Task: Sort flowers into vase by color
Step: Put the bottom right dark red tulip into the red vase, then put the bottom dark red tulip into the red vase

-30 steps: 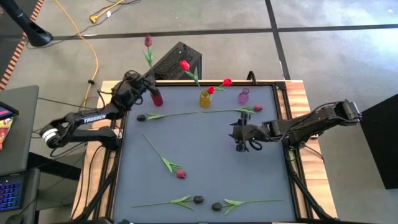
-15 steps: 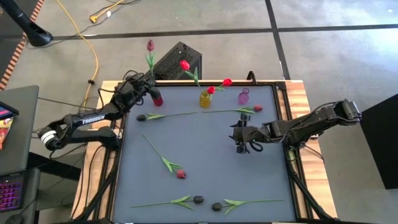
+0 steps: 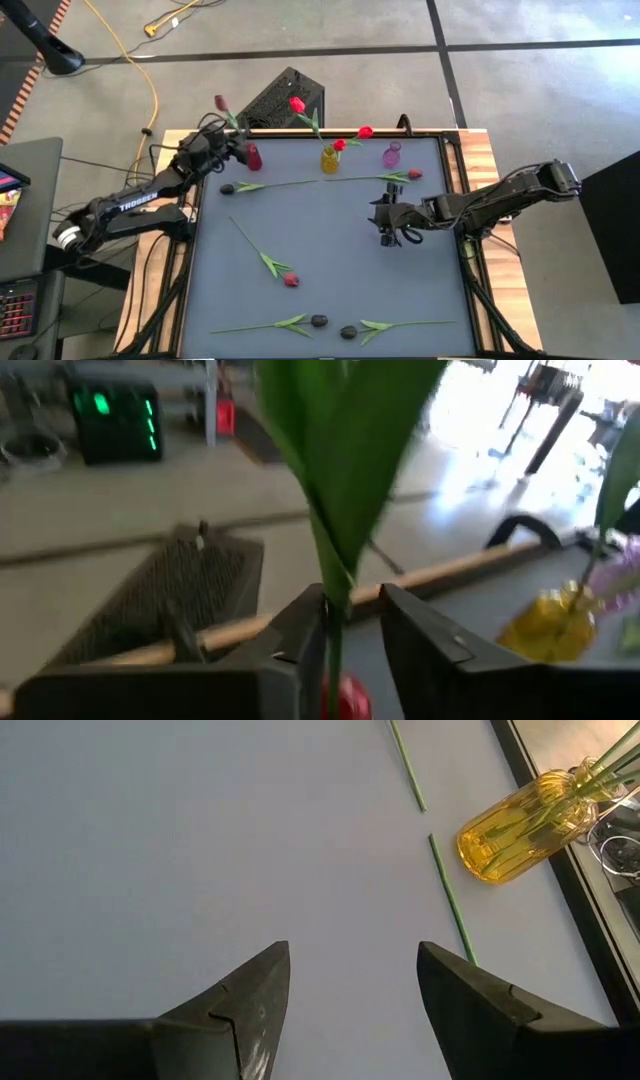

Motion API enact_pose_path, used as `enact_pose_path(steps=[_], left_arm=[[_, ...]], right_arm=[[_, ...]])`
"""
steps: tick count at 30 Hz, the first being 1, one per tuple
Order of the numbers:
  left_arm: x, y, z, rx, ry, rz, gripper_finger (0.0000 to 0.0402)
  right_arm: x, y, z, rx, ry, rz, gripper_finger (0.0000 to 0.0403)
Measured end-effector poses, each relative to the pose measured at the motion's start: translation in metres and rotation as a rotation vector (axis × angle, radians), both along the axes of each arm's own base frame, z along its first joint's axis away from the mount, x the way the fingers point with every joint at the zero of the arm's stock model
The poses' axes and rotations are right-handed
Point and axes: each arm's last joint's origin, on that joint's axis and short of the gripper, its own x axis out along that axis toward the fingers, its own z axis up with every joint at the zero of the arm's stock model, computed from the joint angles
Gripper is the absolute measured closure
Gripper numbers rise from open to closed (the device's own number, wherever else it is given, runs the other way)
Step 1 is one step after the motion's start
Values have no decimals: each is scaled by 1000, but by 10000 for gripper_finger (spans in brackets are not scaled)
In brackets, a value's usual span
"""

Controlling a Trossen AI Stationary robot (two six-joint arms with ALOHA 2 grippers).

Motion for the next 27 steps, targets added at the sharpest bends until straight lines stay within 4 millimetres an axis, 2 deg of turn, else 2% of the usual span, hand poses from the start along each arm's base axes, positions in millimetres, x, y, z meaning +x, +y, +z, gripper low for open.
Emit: enact_pose_path(steps=[7, 14, 27], left_arm=[[-1, -6, -14, -158, 58, -103, 265], [-1, -9, -18, -241, 87, -148, 240], [5, -18, 24, -286, 291, -254, 237]], right_arm=[[0, 0, 0, -6, 3, 5, 159], [0, 0, 0, -7, 3, 5, 159], [0, 0, 0, -16, 9, 15, 159]])
